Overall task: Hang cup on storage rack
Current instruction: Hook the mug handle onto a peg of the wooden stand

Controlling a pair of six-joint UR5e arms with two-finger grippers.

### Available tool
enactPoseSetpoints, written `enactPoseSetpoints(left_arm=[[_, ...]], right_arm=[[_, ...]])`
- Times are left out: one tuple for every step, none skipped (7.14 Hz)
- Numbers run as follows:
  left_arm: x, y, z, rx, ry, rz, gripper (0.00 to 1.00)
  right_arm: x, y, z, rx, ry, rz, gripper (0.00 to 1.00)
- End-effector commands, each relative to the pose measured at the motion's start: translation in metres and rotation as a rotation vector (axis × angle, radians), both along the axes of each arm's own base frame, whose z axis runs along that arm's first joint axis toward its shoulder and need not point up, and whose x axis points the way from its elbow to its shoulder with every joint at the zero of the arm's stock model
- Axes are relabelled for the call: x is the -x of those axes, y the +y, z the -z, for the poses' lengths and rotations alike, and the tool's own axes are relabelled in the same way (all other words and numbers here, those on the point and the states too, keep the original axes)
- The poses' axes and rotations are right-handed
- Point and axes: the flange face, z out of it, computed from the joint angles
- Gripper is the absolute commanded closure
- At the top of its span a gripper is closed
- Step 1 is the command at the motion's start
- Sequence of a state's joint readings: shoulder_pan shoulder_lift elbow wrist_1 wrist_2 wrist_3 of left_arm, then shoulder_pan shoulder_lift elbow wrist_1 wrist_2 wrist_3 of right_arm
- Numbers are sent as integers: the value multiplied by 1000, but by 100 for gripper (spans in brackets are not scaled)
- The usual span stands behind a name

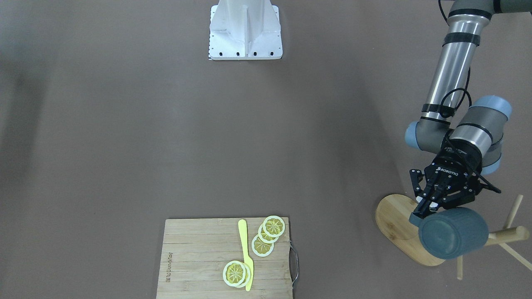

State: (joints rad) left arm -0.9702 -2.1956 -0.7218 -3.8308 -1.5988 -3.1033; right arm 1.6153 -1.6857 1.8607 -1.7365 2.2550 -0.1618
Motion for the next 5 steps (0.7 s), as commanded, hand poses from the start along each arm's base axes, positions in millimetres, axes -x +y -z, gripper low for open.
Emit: enactPoseSetpoints(left_arm=[[10, -5, -10, 15, -19, 4, 100], [12, -4, -15, 21, -24, 5, 100], [12, -4, -23, 35, -36, 2, 100], [12, -4, -27, 41, -43, -2, 100], [14, -1, -35, 52, -50, -2, 100]], right_arm=[[0, 0, 0, 1, 0, -1, 0], [0, 0, 0, 1, 0, -1, 0], [0, 0, 0, 1, 0, -1, 0], [0, 0, 0, 1, 0, -1, 0], [0, 0, 0, 1, 0, -1, 0]])
